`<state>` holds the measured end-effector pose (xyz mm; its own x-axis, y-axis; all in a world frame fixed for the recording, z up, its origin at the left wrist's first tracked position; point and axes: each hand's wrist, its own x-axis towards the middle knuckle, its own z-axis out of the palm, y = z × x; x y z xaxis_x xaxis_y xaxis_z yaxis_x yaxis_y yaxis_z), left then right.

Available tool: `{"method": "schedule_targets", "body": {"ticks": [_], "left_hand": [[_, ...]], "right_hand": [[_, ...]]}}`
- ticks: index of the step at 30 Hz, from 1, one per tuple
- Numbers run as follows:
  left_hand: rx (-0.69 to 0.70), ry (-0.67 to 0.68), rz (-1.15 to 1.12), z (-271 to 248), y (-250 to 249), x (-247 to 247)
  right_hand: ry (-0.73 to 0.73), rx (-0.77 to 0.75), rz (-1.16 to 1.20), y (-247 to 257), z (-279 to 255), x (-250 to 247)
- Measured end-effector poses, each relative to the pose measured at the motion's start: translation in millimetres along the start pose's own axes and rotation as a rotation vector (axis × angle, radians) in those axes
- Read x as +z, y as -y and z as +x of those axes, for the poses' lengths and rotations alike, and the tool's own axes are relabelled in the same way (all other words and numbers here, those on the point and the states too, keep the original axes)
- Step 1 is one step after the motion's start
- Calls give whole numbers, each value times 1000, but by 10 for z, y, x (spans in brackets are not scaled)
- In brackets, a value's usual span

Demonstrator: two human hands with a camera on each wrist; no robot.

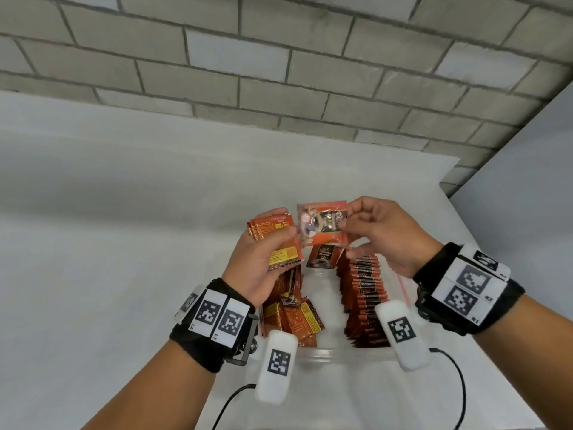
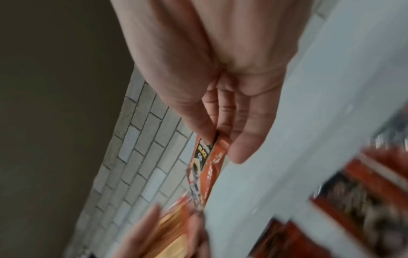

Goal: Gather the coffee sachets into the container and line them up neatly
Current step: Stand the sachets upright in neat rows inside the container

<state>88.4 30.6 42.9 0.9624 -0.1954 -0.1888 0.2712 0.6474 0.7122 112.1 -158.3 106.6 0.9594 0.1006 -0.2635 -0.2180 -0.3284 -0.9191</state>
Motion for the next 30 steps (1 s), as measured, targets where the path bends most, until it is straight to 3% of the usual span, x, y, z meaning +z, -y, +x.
{"method": "schedule_targets", "body": {"ticks": [3, 6, 10, 19, 30], "left_hand": [[-25, -58, 43, 17, -56, -105], [-37, -100, 58, 19, -82, -181], [-60, -127, 50, -7, -81, -277], [-76, -128, 31, -13, -64, -320], [-81, -138, 22, -6, -48, -341]], "right_hand": [[-137, -136, -496, -46, 193, -163], [0, -179, -954, -159, 309, -159], [88, -128, -1232, -248, 365, -6], [202, -211, -1538, -332, 538, 194], [186, -266, -1781, -470, 611, 307]]}}
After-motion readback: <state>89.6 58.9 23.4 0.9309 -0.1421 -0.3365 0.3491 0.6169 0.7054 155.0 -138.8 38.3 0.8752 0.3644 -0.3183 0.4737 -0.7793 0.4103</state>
